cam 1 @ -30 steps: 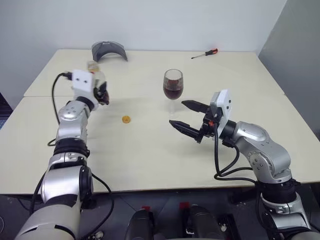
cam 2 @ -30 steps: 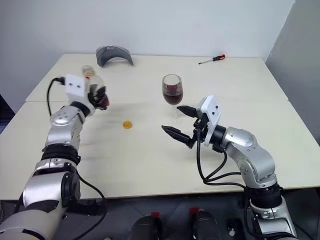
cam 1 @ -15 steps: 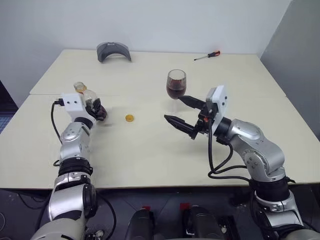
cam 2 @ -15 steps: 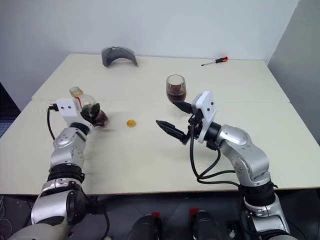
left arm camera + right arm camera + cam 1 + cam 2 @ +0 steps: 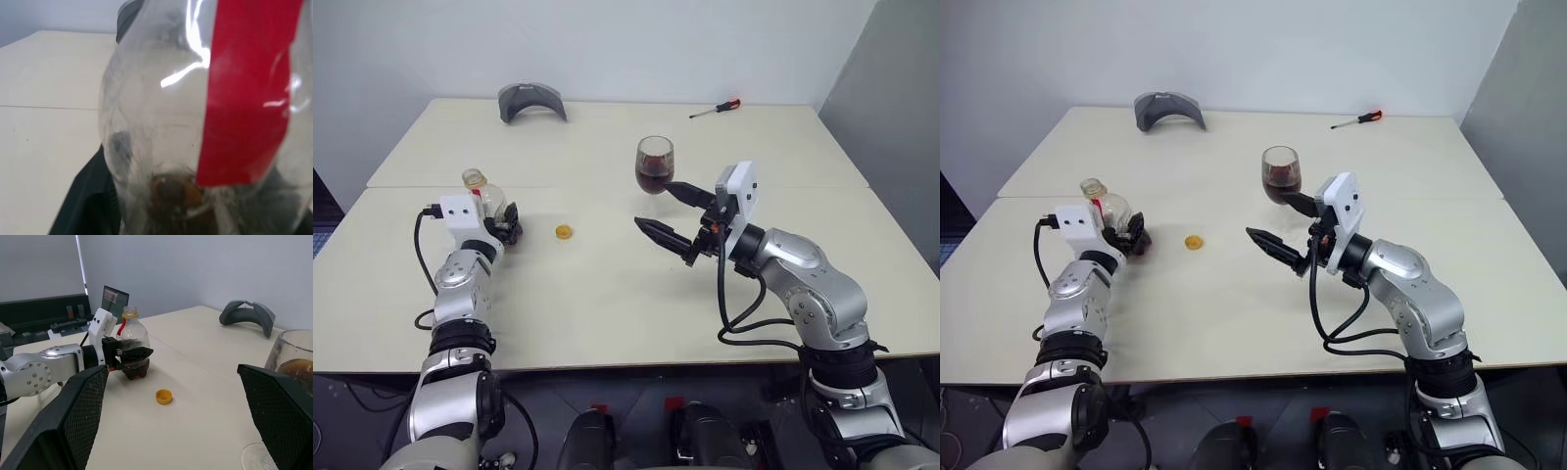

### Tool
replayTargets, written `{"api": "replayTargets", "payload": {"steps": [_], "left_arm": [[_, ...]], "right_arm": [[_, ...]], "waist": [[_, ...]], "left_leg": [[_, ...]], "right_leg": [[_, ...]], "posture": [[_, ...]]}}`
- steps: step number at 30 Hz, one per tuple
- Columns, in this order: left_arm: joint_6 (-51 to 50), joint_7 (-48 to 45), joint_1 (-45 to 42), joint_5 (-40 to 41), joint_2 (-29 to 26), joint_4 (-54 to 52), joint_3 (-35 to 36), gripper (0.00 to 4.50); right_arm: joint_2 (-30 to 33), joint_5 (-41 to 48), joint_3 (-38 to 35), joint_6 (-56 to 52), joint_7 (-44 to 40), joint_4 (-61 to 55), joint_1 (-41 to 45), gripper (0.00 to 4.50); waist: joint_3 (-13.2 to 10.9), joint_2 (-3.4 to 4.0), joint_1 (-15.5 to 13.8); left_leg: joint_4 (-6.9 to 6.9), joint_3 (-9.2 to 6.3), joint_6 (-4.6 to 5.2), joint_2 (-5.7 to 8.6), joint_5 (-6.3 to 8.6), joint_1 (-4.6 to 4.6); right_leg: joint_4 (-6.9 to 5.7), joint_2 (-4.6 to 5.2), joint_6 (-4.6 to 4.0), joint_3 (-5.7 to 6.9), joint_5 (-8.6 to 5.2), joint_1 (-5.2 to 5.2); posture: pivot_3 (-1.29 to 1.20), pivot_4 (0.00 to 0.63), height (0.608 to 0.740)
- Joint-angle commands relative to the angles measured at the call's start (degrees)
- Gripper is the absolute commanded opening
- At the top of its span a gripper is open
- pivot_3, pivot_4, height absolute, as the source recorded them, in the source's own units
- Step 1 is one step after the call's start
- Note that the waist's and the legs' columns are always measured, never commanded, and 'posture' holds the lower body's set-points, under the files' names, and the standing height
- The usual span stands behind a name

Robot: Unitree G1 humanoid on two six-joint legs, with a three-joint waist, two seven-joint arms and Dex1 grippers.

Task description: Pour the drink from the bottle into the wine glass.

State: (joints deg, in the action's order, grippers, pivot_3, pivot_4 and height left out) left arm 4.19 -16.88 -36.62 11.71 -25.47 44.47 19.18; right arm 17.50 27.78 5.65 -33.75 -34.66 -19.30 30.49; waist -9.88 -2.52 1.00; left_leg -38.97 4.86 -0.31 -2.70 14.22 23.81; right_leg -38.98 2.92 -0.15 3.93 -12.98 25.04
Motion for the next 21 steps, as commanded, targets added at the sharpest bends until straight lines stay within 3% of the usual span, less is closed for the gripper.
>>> {"api": "replayTargets", "payload": {"steps": [1,2,9,21], "left_arm": [[0.3,0.25,-0.46,-0.36,-1.34,-2.65,-0.36,4.14],[0.12,0.22,-0.42,-0.41,-1.4,-2.89,-0.48,4.44],[-3.78,1.85,2.65,-0.88,-1.05,-10.84,-1.32,4.47],[-19.45,6.38,16.34,0.42,0.89,-42.23,-1.57,4.47]], "right_arm": [[-0.21,-0.26,-0.77,1.73,0.3,-0.86,1.18,4.5],[-0.18,-0.31,-0.77,1.83,0.29,-0.83,1.17,4.5],[0.38,-0.63,-0.83,2.14,0.34,-1.23,0.41,4.5],[3.61,0.62,-2.28,1.9,-0.91,-3.71,-4.91,4.5]], "waist": [[0.0,0.0,-0.01],[0.0,0.0,-0.01],[0.0,0.0,0.05],[0.0,0.0,-0.03]], "left_leg": [[0.0,0.01,0.0,0.01,0.0,0.0],[0.0,0.01,0.0,0.01,0.0,0.0],[0.02,0.02,0.0,0.0,0.0,0.0],[0.06,-0.03,0.0,-0.01,0.0,0.01]], "right_leg": [[0.0,0.0,0.01,0.0,0.0,0.0],[0.0,0.0,0.0,0.0,0.0,0.0],[0.02,0.02,0.01,-0.04,-0.01,0.0],[0.08,0.16,0.05,-0.17,-0.03,-0.02]], "posture": [[0.0,0.15,0.74],[0.0,0.15,0.74],[0.0,0.15,0.74],[0.0,0.15,0.74]]}}
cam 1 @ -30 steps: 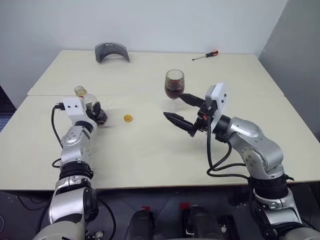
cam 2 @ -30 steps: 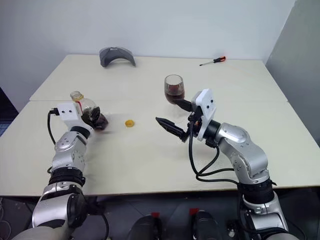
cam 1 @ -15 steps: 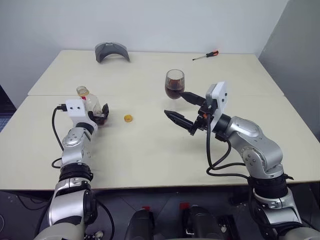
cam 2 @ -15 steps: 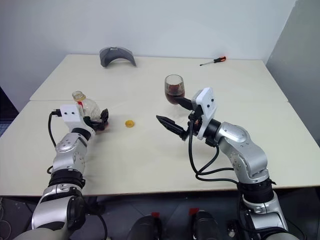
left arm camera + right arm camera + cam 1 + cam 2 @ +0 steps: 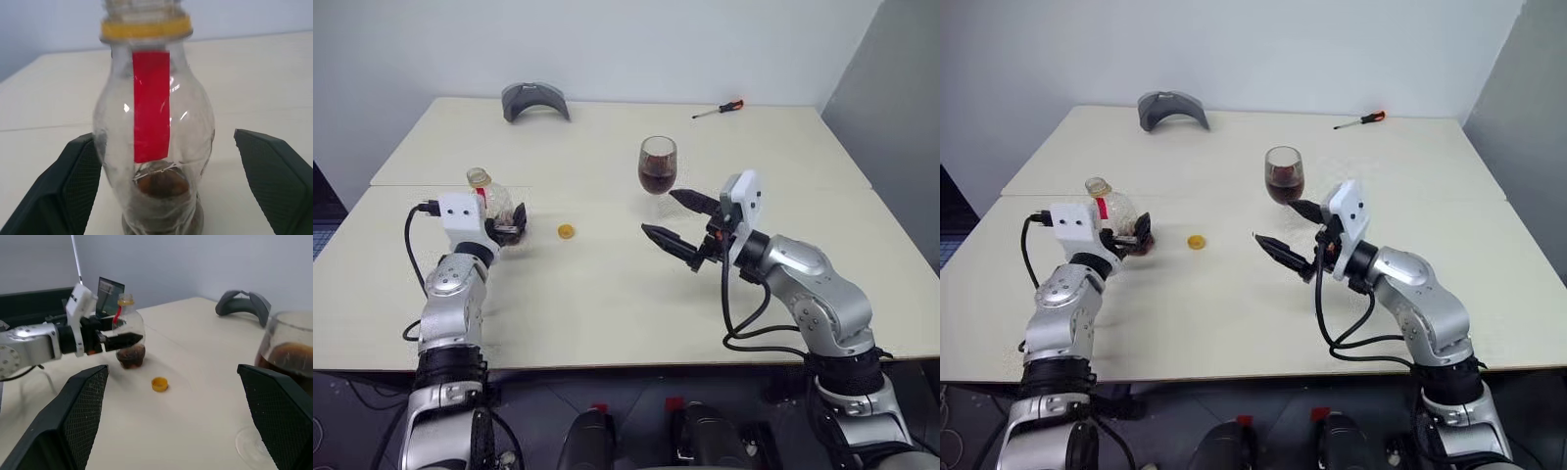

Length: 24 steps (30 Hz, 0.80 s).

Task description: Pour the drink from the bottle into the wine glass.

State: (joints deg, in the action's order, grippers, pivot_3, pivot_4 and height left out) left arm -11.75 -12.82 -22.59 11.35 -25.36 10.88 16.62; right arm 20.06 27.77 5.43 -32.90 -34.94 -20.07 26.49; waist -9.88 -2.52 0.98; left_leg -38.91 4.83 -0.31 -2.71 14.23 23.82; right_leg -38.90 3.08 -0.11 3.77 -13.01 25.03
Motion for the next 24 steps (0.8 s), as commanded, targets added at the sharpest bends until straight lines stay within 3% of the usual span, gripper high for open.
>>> {"api": "replayTargets", "payload": {"steps": [1,7,15,24], "left_arm": [[-4.76,2.95,3.54,0.76,1.12,-10.92,1.03,4.47],[-12.75,5.43,14.26,1.72,4.27,-26.13,0.92,4.47],[-18.56,6.32,22.29,3.63,10.19,-37.01,-3.01,4.47],[-22.93,6.64,30.01,4.04,14.47,-44.76,-9.0,4.47]], "right_arm": [[1.41,0.72,-2.2,1.09,-0.69,-3.16,-1.4,4.5],[4.54,1.75,-4.73,0.41,-0.65,-5.66,-6.39,4.5],[6.08,1.77,-7.36,-0.44,1.65,-9.0,-12.86,4.5],[-0.14,-21.53,-5.42,4.21,26.09,-8.72,-26.19,4.5]], "waist": [[0.0,0.0,-0.02],[0.0,0.0,-0.26],[0.0,0.0,-0.99],[0.01,0.02,-1.05]], "left_leg": [[0.01,-0.01,0.0,0.0,0.0,0.0],[0.01,-0.04,0.0,-0.03,0.0,-0.01],[0.03,-0.1,0.01,-0.03,0.01,-0.02],[0.11,-0.06,0.01,0.0,0.01,0.05]], "right_leg": [[0.01,0.02,0.02,0.0,-0.01,0.0],[0.01,0.02,0.22,0.0,-0.14,0.0],[0.05,0.01,0.22,0.02,-0.15,-0.01],[0.23,0.02,0.23,-0.02,-0.15,0.03]], "posture": [[0.0,0.15,0.74],[0.0,0.15,0.74],[0.0,0.15,0.74],[0.0,0.15,0.74]]}}
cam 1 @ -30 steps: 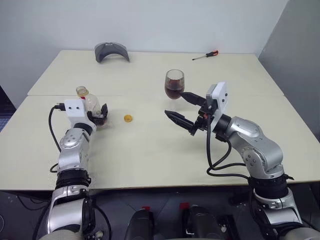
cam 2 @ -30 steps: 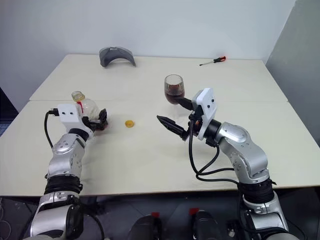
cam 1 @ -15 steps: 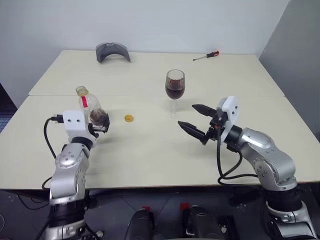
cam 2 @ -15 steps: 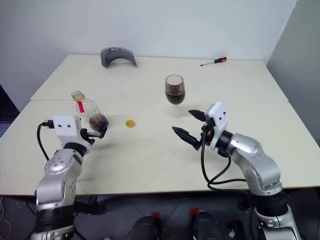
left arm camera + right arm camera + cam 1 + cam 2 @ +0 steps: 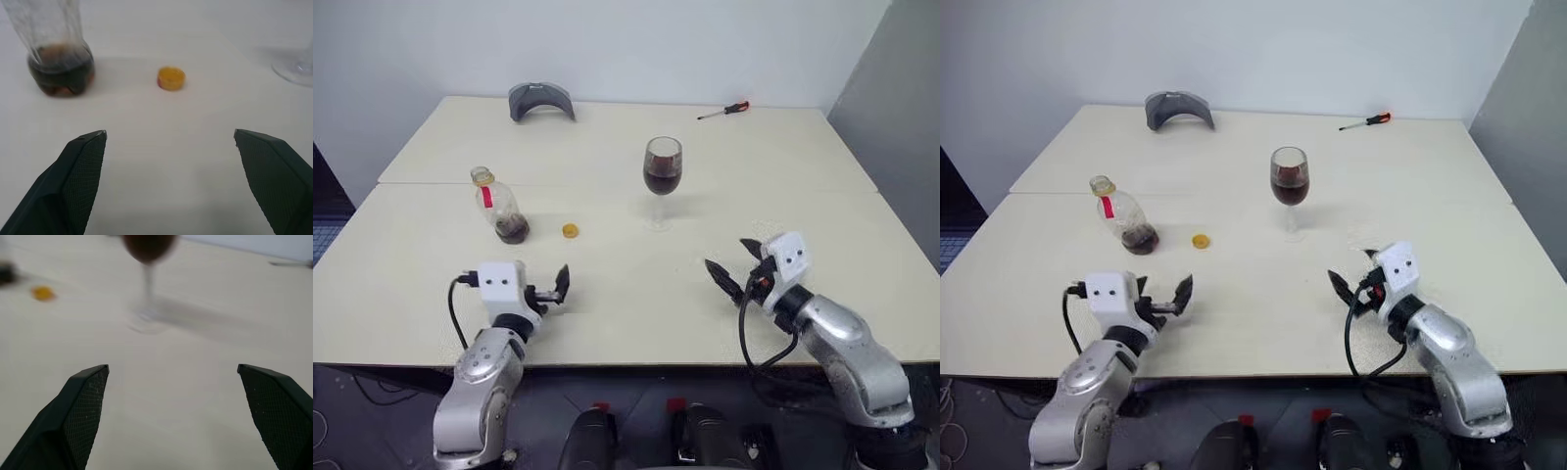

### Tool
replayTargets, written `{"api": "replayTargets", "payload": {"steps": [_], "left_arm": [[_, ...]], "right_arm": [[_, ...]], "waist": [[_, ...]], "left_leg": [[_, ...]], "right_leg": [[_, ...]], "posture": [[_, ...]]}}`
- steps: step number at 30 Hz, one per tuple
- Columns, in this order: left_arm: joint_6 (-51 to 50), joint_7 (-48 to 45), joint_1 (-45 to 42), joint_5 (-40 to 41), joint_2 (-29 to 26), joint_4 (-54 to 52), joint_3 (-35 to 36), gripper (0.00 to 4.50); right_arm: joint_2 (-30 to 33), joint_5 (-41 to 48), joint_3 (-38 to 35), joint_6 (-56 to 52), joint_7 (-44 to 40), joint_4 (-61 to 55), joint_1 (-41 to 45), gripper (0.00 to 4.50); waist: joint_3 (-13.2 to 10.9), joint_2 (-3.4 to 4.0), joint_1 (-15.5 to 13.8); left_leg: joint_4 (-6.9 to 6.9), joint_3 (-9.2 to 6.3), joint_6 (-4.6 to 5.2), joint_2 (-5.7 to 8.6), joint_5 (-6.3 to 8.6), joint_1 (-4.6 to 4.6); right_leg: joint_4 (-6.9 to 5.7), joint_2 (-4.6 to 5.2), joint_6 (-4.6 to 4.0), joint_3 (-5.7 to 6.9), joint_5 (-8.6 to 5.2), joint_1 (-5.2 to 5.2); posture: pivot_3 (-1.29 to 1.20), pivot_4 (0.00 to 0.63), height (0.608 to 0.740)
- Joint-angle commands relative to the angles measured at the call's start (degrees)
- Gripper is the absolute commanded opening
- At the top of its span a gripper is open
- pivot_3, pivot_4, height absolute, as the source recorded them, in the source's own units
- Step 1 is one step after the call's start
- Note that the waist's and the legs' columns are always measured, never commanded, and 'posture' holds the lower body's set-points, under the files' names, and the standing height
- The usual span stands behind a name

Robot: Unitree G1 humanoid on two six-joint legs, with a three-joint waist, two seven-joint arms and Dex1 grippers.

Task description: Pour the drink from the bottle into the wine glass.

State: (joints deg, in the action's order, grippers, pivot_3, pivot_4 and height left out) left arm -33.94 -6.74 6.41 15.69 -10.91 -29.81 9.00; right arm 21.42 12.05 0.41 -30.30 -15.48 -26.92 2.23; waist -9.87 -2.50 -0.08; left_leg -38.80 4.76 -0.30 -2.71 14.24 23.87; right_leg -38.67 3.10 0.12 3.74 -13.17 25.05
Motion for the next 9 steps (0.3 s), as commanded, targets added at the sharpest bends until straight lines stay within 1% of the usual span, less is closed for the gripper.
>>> {"api": "replayTargets", "payload": {"steps": [1,4,9], "left_arm": [[-0.71,0.7,1.25,-0.53,0.14,-4.19,-1.59,4.47],[-0.48,1.39,1.73,-1.47,0.33,-4.3,-2.5,4.47],[0.23,1.85,2.56,-2.34,0.42,-4.42,-3.51,4.47]], "right_arm": [[-2.17,-6.94,-0.66,1.38,7.96,-2.03,-2.68,4.5],[-4.27,-9.68,-1.9,0.84,11.67,-2.48,-4.84,4.5],[-6.7,-10.88,-2.13,0.57,13.44,-2.98,-5.71,4.5]], "waist": [[-0.01,0.01,0.01],[-0.01,0.02,0.01],[-0.02,0.04,0.08]], "left_leg": [[0.02,-0.02,0.0,-0.01,0.0,0.0],[0.02,-0.05,0.0,-0.03,0.0,-0.01],[0.01,-0.09,0.0,-0.03,0.0,-0.02]], "right_leg": [[0.0,0.0,-0.01,0.01,-0.01,0.01],[-0.01,-0.02,-0.02,0.03,-0.02,0.03],[0.08,-0.02,-0.16,0.03,-0.1,0.02]], "posture": [[0.0,0.15,0.74],[0.0,0.15,0.74],[0.0,0.15,0.74]]}}
